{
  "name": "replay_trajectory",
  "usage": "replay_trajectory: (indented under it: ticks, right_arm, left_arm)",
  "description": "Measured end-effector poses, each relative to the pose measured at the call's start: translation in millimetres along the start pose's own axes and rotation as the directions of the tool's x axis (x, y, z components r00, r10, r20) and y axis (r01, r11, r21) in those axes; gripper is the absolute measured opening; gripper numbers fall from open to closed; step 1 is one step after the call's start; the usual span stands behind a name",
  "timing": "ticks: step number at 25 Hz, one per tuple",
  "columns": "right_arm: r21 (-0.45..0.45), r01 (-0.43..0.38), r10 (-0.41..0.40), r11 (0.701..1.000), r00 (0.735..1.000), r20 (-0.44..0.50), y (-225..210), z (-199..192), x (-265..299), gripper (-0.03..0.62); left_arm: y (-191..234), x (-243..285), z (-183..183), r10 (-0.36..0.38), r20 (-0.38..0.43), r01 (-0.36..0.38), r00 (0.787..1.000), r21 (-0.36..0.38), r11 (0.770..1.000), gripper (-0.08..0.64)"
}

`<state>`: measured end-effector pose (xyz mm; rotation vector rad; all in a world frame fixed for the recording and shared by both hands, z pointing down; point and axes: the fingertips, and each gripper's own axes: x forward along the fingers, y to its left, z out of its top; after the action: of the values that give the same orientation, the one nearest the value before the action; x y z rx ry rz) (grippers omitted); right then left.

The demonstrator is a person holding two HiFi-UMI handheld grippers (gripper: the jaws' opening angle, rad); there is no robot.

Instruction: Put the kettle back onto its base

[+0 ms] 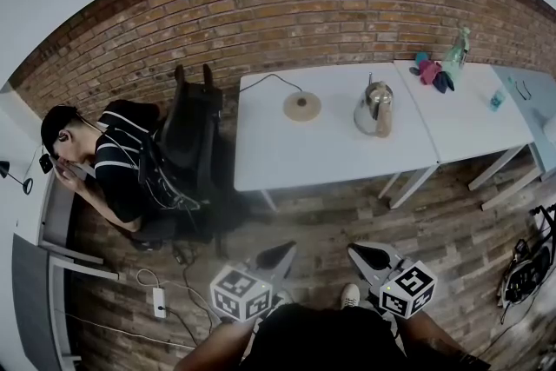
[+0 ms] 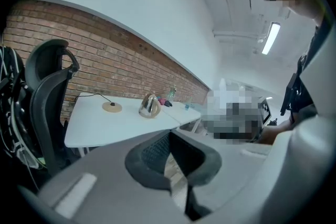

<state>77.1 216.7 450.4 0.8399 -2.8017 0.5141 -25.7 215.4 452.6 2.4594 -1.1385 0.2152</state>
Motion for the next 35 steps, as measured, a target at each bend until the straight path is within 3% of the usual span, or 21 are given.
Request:
replay_trajectory:
  ticks: [9, 35]
  right_arm:
    - [-0.006, 0.018, -0.019, 1.000, 0.999, -0.026, -7, -5, -4, 0.028]
    - [-0.021, -0.038, 0.037, 0.999, 0.999, -0.023, -36, 5, -18, 0.028]
  left_arm:
    - [-6, 6, 0, -0.001, 0.003, 0.001, 1.000, -0.003, 1.000, 0.000]
    - [-23, 32, 8, 0.054, 0.015, -0.054, 0.998, 0.002, 0.999, 0.000]
